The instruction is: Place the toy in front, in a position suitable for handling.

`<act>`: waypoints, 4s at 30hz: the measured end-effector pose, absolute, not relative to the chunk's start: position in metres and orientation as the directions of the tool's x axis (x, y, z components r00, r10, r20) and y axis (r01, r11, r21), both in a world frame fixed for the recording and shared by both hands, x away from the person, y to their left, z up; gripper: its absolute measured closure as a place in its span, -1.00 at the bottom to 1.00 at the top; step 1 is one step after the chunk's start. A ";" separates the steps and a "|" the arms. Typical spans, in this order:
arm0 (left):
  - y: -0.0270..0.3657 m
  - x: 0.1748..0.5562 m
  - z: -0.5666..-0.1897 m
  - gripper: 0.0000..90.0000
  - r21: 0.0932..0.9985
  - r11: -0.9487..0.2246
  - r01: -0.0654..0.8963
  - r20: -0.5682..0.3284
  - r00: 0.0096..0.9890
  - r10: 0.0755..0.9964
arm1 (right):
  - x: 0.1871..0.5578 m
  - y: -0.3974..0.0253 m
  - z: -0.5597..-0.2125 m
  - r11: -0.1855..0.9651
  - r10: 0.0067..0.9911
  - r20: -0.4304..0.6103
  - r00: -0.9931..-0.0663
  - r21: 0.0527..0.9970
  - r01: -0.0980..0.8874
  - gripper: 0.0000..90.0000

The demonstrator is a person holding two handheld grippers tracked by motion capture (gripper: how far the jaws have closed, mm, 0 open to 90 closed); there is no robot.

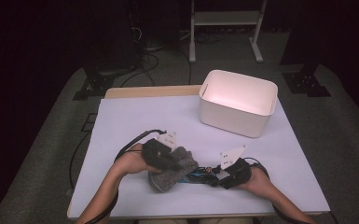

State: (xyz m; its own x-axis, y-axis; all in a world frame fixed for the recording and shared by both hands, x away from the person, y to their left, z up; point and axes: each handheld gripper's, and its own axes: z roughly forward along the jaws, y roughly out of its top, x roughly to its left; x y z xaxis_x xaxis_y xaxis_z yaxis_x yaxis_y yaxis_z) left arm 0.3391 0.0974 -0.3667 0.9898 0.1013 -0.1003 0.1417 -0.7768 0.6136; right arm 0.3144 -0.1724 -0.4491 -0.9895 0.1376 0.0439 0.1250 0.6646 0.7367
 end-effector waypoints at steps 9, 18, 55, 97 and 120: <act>0.066 0.354 -0.359 0.74 0.580 -0.807 0.112 -0.080 0.994 0.080 | 0.335 -0.162 -0.442 0.679 0.137 0.004 -0.991 0.728 0.097 0.26; 0.079 0.362 -0.373 0.74 0.604 -0.778 0.172 -0.129 0.985 0.118 | 0.338 -0.165 -0.449 0.669 0.154 0.018 -0.988 0.734 0.118 0.25; 0.108 0.330 -0.379 0.74 0.612 -0.773 0.169 -0.177 0.981 0.074 | 0.332 -0.164 -0.433 0.577 0.203 0.266 -0.942 0.745 0.335 -0.56; 0.056 0.328 -0.401 0.68 0.593 -0.795 0.127 -0.177 0.984 0.025 | 0.308 -0.155 -0.457 0.682 0.161 0.075 -0.984 0.712 0.166 -0.48; 0.031 0.321 -0.403 0.78 0.588 -0.804 0.091 -0.141 0.990 0.010 | 0.305 -0.156 -0.461 0.677 0.160 0.048 -0.986 0.721 0.145 -0.48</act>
